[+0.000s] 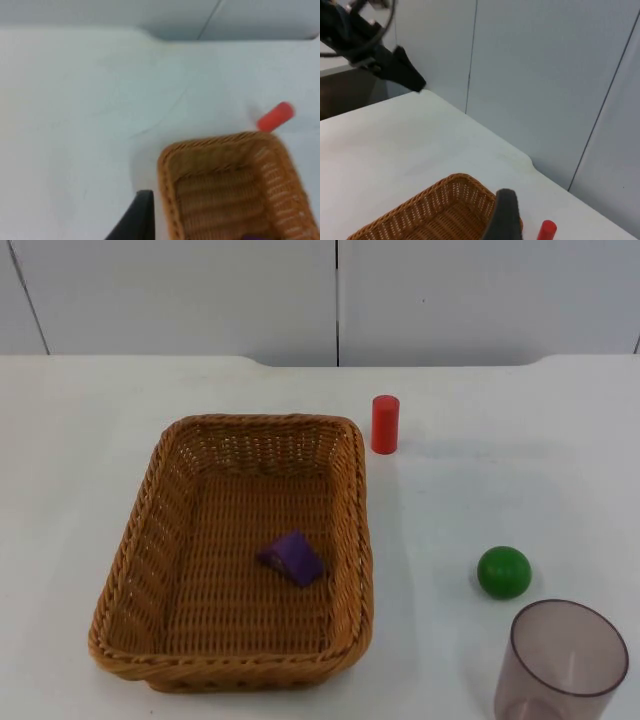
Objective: Pick up the basket with the left hand and place the triangular block into the basket with the right hand.
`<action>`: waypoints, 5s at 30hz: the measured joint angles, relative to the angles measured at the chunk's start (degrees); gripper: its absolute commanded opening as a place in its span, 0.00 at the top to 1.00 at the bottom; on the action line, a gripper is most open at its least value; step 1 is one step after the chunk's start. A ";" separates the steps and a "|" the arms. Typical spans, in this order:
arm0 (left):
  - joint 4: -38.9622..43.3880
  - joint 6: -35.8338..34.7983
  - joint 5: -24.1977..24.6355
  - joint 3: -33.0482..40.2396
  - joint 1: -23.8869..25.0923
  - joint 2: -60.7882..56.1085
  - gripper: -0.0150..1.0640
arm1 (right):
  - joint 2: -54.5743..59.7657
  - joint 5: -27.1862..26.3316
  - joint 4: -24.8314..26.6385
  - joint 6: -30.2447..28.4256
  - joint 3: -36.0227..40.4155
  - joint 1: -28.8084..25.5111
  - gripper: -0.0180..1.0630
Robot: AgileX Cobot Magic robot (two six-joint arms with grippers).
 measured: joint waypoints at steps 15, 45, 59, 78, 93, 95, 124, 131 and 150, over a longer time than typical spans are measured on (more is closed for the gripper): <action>2.59 0.50 -3.71 11.59 -7.97 -23.87 0.01 | -1.79 -0.50 -0.14 0.00 3.79 0.00 0.39; 22.89 -14.12 0.21 33.36 -11.00 -67.86 0.01 | -31.78 12.04 -0.18 5.46 22.51 0.00 0.39; 34.94 -25.12 11.93 34.29 -11.00 -79.97 0.01 | -42.21 20.15 -0.45 8.40 26.78 0.00 0.39; 37.21 -27.62 18.19 38.30 -11.00 -80.24 0.01 | -45.18 26.02 -0.59 10.31 26.86 0.00 0.39; 38.37 -31.62 18.19 38.30 -11.00 -80.24 0.01 | -45.18 31.80 -0.81 10.80 27.83 0.00 0.39; 38.37 -31.73 18.19 38.30 -11.00 -80.24 0.01 | -45.18 31.90 -1.68 10.94 27.83 0.00 0.39; 37.03 -32.69 18.33 38.30 -11.00 -80.24 0.01 | -45.18 31.90 -3.18 11.80 27.83 0.00 0.01; 37.03 -32.68 18.33 38.30 -11.00 -80.24 0.01 | -45.18 31.90 -3.18 11.80 27.83 -4.09 0.01; 37.03 -32.68 18.22 38.30 -11.00 -80.24 0.01 | -45.18 31.90 -3.18 12.04 27.83 -29.52 0.01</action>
